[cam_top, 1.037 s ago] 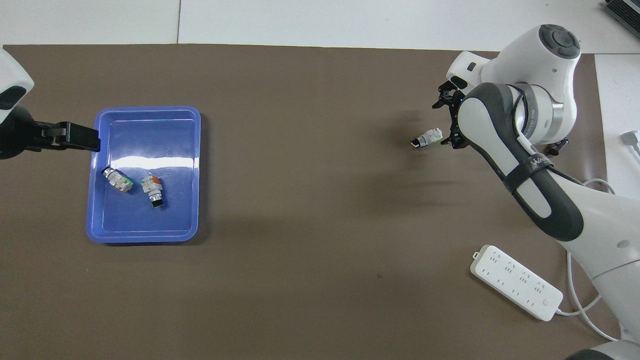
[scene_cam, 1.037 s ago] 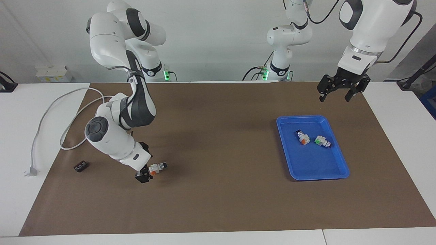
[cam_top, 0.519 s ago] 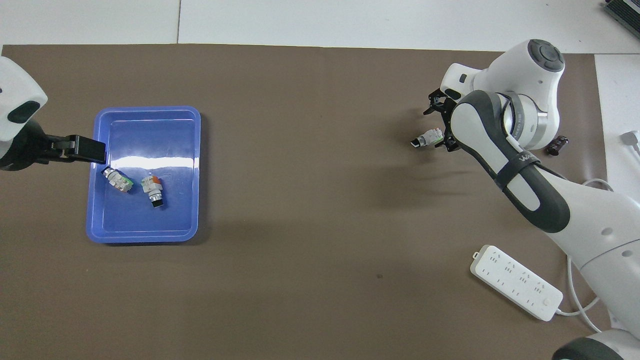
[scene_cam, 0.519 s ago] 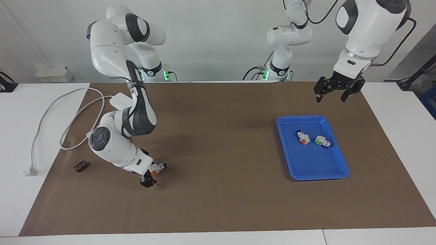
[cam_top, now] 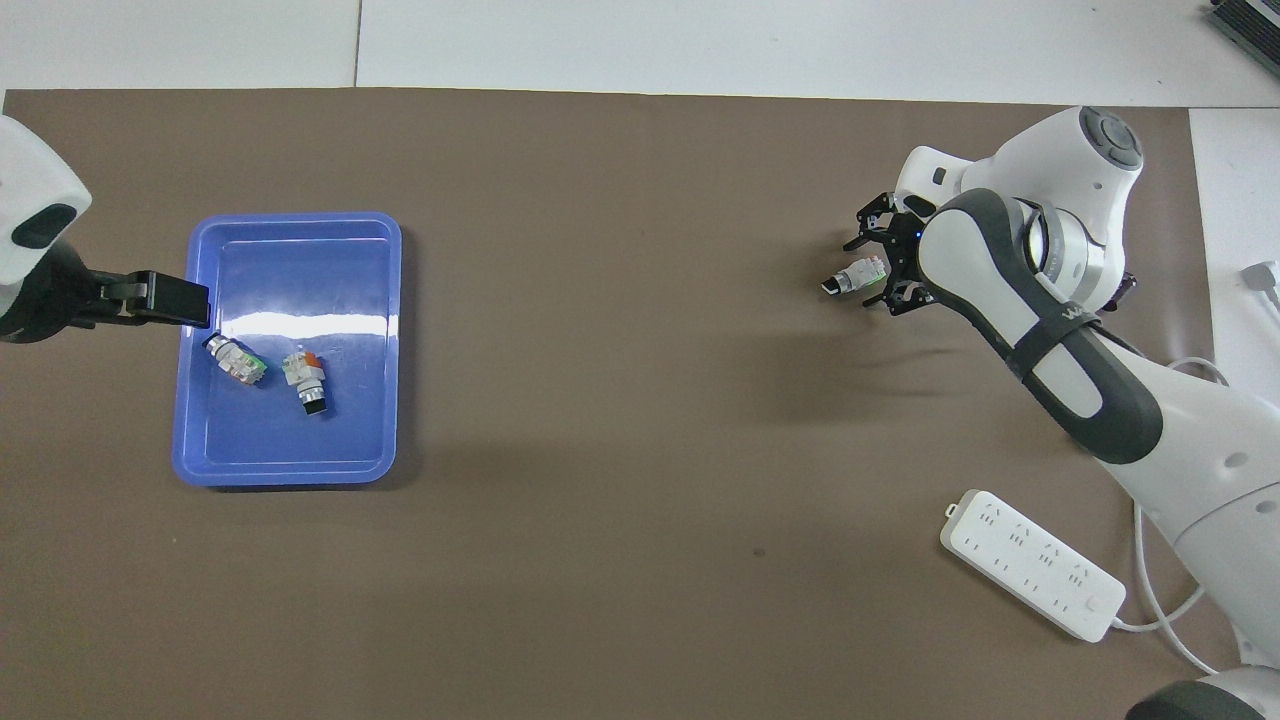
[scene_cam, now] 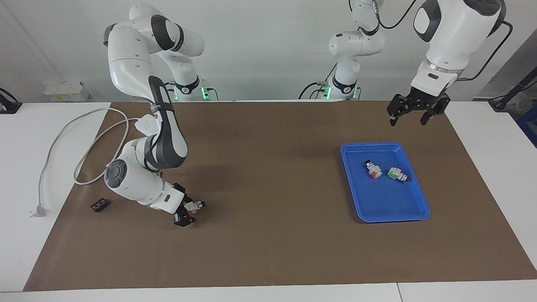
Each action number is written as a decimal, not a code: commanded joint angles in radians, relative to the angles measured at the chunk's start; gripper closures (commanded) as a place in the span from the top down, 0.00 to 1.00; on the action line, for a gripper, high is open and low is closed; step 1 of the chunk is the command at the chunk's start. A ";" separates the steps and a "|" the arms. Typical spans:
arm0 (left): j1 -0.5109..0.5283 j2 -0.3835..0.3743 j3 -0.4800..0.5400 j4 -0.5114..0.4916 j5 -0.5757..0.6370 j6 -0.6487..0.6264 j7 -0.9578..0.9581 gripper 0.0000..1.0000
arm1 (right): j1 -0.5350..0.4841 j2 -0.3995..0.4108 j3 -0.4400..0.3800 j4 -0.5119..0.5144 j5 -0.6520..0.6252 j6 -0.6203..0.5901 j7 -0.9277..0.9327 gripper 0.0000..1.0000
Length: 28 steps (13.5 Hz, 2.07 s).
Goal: Turn and place switch with both arms
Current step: 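Lower the right gripper over the white connector and close on it, then lift the connector with the right gripper while the left gripper reaches toward it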
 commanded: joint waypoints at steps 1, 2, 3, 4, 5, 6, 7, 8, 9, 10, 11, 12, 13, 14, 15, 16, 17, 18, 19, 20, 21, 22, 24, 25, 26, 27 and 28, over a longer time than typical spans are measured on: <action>0.006 -0.029 0.001 -0.036 -0.008 0.027 0.007 1.00 | -0.042 -0.039 0.018 -0.073 0.064 0.021 -0.061 0.77; 0.005 -0.030 0.001 -0.039 -0.008 0.027 0.007 1.00 | -0.048 -0.046 0.018 -0.087 0.082 0.021 -0.079 0.73; 0.005 -0.038 0.001 -0.057 -0.008 0.028 0.006 1.00 | -0.050 -0.051 0.018 -0.096 0.111 0.021 -0.096 0.67; 0.003 -0.050 0.000 -0.079 -0.010 0.036 -0.004 1.00 | -0.053 -0.051 0.017 -0.096 0.121 0.021 -0.105 0.53; 0.002 -0.058 0.000 -0.096 -0.010 0.050 -0.004 1.00 | -0.054 -0.051 0.017 -0.099 0.121 0.023 -0.108 0.43; -0.001 -0.058 -0.002 -0.104 -0.010 0.061 -0.005 1.00 | -0.054 -0.052 0.018 -0.099 0.121 0.024 -0.114 0.28; -0.003 -0.058 -0.003 -0.107 -0.013 0.062 -0.005 0.99 | -0.056 -0.052 0.017 -0.099 0.122 0.021 -0.115 0.00; -0.001 -0.059 -0.003 -0.111 -0.025 0.062 -0.005 0.99 | -0.061 -0.052 0.018 -0.098 0.123 0.015 -0.121 0.00; 0.000 -0.064 -0.002 -0.116 -0.059 0.068 -0.007 0.98 | -0.062 -0.052 0.018 -0.098 0.126 0.015 -0.121 0.00; 0.002 -0.064 -0.002 -0.119 -0.089 0.071 -0.011 0.95 | -0.061 -0.052 0.018 -0.095 0.147 0.015 -0.121 0.00; 0.002 -0.066 -0.002 -0.121 -0.117 0.073 -0.025 0.94 | -0.061 -0.052 0.018 -0.093 0.177 0.011 -0.119 0.00; 0.002 -0.066 -0.002 -0.124 -0.142 0.076 -0.034 0.90 | -0.062 -0.057 0.018 -0.093 0.204 0.003 -0.113 0.00; 0.002 -0.066 -0.002 -0.130 -0.178 0.076 -0.036 0.87 | -0.062 -0.084 0.017 -0.095 0.219 -0.006 -0.113 0.00; 0.000 -0.067 -0.002 -0.139 -0.207 0.076 -0.043 0.83 | -0.055 -0.107 0.017 -0.096 0.219 -0.006 -0.110 0.00; -0.004 -0.067 -0.002 -0.142 -0.240 0.079 -0.068 0.79 | -0.045 -0.127 0.017 -0.098 0.219 -0.006 -0.108 0.00; -0.009 -0.066 -0.002 -0.153 -0.287 0.096 -0.103 0.75 | -0.032 -0.149 0.018 -0.098 0.221 -0.008 -0.108 0.00; -0.010 -0.064 -0.003 -0.160 -0.339 0.117 -0.138 0.74 | -0.019 -0.178 0.018 -0.099 0.222 -0.014 -0.084 0.00; -0.012 -0.058 -0.006 -0.165 -0.391 0.123 -0.160 0.73 | -0.006 -0.206 0.018 -0.101 0.222 -0.029 -0.055 0.00; -0.015 -0.052 -0.008 -0.165 -0.453 0.125 -0.172 0.72 | 0.007 -0.223 0.020 -0.101 0.242 -0.032 -0.040 0.00; -0.020 -0.047 -0.008 -0.170 -0.525 0.130 -0.183 0.70 | 0.024 -0.242 0.020 -0.108 0.288 -0.032 -0.032 0.00; -0.020 -0.046 -0.008 -0.179 -0.592 0.146 -0.200 0.69 | 0.045 -0.262 0.020 -0.127 0.331 -0.029 -0.030 0.00; -0.021 -0.044 -0.011 -0.197 -0.658 0.174 -0.218 0.68 | 0.053 -0.285 0.020 -0.147 0.371 -0.019 -0.030 0.00; -0.079 -0.035 -0.009 -0.229 -0.770 0.258 -0.246 0.64 | 0.096 -0.322 0.020 -0.174 0.443 -0.009 -0.033 0.00; -0.107 -0.021 -0.011 -0.234 -0.794 0.289 -0.267 0.57 | 0.113 -0.344 0.020 -0.180 0.458 0.004 -0.029 0.00; -0.139 -0.004 -0.011 -0.236 -0.800 0.315 -0.278 0.56 | 0.145 -0.365 0.021 -0.203 0.484 0.039 -0.027 0.00; -0.144 0.003 -0.011 -0.237 -0.835 0.330 -0.281 0.55 | 0.175 -0.388 0.020 -0.231 0.550 0.081 -0.029 0.00; -0.145 0.005 -0.009 -0.239 -0.873 0.340 -0.293 0.55 | 0.209 -0.408 0.020 -0.263 0.623 0.136 -0.032 0.00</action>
